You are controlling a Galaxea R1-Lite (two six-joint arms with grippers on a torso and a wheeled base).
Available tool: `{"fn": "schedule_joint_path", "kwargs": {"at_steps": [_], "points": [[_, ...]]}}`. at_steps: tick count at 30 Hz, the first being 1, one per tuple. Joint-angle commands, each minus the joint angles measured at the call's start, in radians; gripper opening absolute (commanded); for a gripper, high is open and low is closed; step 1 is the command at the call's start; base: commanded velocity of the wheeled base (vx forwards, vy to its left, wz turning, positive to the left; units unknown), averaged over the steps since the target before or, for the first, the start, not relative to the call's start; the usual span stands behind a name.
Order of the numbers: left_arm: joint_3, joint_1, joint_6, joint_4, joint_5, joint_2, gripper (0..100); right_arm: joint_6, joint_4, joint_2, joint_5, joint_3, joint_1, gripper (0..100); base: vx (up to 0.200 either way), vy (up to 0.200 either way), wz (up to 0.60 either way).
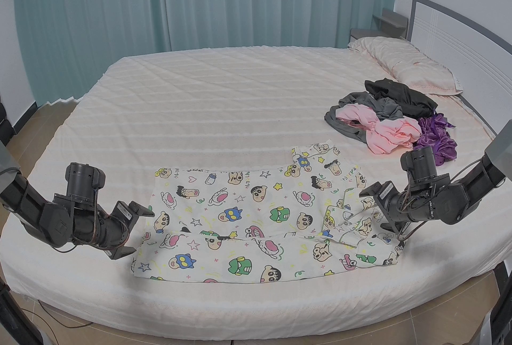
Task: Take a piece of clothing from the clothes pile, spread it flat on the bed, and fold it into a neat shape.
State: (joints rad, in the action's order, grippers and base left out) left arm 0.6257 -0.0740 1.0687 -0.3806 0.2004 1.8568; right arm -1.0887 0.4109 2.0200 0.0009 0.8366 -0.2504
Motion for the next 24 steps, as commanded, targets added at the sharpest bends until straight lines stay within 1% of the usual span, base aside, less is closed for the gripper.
{"fn": "schedule_joint_path", "kwargs": {"at_steps": [1, 7, 8, 13, 18, 21, 24], "points": [[-0.001, -0.001, 0.002, 0.0, 0.002, 0.005, 100, 0.001, 0.002, 0.052, -0.002, 0.03, -0.013, 100, 0.0, 0.0, 0.0], [-0.001, -0.001, 0.002, -0.001, 0.002, 0.005, 100, 0.006, 0.006, 0.094, -0.002, 0.056, -0.009, 100, 0.0, 0.0, 0.0], [-0.003, -0.001, 0.002, -0.001, 0.002, 0.005, 100, 0.02, 0.006, 0.109, -0.002, 0.064, -0.004, 0, 0.0, 0.0, 0.0], [-0.003, 0.0, 0.002, -0.001, 0.002, 0.002, 100, 0.062, 0.0, 0.121, -0.002, 0.061, -0.003, 0, 0.0, 0.0, 0.0], [-0.004, 0.0, 0.002, -0.001, 0.002, 0.002, 100, 0.069, 0.0, 0.114, -0.009, 0.058, -0.003, 0, 0.0, 0.0, 0.0], [-0.009, 0.0, 0.002, -0.001, 0.002, -0.004, 100, 0.073, -0.001, 0.083, -0.045, 0.049, -0.003, 0, 0.0, 0.0, 0.0], [-0.009, 0.0, 0.002, -0.001, 0.002, -0.004, 100, 0.075, -0.014, 0.042, -0.053, 0.045, -0.004, 0, 0.0, 0.0, 0.0]]}}
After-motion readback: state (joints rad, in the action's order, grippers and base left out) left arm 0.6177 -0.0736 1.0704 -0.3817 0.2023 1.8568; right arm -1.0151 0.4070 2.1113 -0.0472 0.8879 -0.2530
